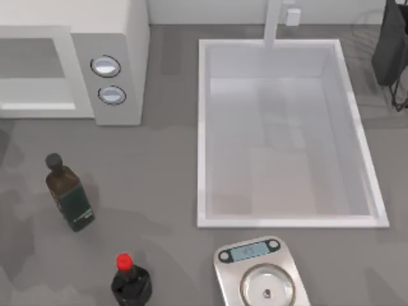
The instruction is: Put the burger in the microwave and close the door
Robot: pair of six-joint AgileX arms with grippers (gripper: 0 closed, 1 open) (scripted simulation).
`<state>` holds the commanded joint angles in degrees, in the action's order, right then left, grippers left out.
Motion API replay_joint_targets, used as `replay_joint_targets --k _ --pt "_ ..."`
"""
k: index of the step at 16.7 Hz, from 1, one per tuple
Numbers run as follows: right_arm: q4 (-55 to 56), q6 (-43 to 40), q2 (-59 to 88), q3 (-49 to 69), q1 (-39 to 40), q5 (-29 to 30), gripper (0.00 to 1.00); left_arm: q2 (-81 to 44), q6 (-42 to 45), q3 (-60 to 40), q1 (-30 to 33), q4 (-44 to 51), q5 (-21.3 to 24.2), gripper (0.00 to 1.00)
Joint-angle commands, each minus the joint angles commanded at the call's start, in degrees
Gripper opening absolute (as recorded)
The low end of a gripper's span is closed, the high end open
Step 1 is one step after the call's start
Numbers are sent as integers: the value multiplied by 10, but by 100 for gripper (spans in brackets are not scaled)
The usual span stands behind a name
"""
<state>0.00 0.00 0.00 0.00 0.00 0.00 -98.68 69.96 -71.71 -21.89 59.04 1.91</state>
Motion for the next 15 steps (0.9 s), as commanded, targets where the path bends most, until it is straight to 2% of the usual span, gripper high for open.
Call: replay_joint_targets --k 3,6,15 --pt "0 0 0 0 0 0 100 -16 -78 19 10 -102 22 0" --pt "0 0 0 0 0 0 100 -41 -173 46 28 -243 51 0" --pt "0 0 0 0 0 0 100 -147 -468 140 87 -763 117 0"
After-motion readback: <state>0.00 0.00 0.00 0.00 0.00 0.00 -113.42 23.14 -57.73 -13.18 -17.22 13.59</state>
